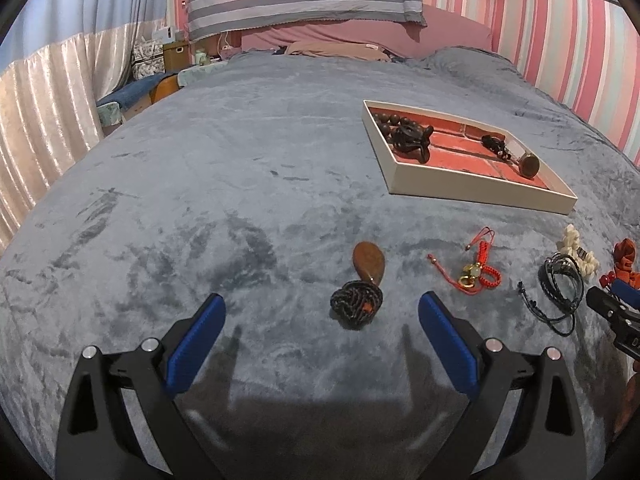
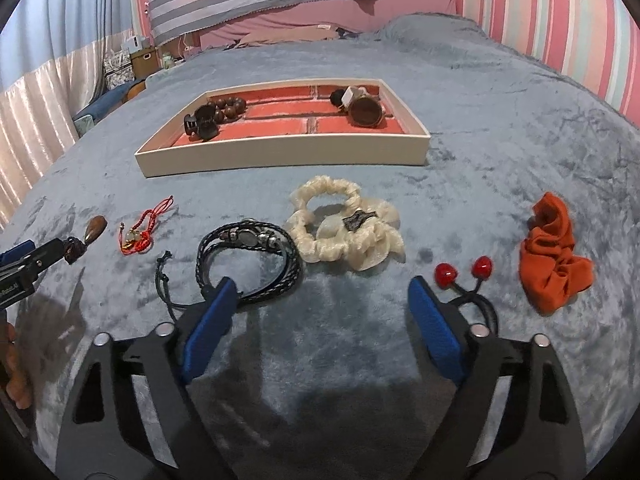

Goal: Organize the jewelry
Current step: 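Move both tools back toward the remaining jewelry on the bed, then grasp the black knotted pendant with the left tool while the right tool grasps the braided leather bracelet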

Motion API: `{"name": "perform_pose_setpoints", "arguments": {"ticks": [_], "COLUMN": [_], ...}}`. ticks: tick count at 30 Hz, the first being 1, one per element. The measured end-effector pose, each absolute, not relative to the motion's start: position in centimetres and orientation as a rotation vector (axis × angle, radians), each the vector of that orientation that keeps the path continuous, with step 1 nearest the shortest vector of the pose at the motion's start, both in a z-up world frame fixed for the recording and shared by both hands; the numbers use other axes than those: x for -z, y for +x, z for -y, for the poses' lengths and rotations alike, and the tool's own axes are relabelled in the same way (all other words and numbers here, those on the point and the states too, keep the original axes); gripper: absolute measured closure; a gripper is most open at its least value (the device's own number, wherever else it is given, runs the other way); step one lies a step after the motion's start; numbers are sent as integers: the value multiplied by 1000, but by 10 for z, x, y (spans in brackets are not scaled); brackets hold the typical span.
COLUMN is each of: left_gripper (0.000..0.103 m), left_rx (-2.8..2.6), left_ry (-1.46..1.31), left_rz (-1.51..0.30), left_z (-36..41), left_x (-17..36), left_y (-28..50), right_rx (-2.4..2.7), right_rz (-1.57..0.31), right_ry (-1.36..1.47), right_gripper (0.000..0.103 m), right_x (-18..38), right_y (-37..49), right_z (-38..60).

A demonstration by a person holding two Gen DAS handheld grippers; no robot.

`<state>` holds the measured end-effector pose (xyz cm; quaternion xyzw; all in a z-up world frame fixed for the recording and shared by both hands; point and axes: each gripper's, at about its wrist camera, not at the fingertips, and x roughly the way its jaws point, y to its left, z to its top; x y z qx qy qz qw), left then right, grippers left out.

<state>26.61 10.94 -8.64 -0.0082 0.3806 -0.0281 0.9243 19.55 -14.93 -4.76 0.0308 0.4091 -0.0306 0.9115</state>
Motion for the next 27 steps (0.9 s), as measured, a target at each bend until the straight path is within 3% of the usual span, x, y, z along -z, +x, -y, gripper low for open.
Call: {"name": "perform_pose_setpoints", "arguments": {"ticks": [7,15,20,24,27], "left_gripper": [8,9,35,40,50], "left_rx": [73,95,123,128,136], "left_ry": [-13,-27,-33,-41,-34], "left_rz": [-790,-823,-869,-876,-872], "left_z": [-104,-103,-103,-104,-104], "left_x": [90,99,108,110,110], "left_y": [278,289,297,298,297], "right_rx": [45,23,12,3,-4], "right_rz": [-869,-912,-916,-915,-914], "right_ry": [72,79,78,79,88], "right_gripper": [32,56,67,74,78], "right_x": [53,61,63,64,65], "right_y": [208,221,223,223,223], "right_z": [142,136,133,133,134]}}
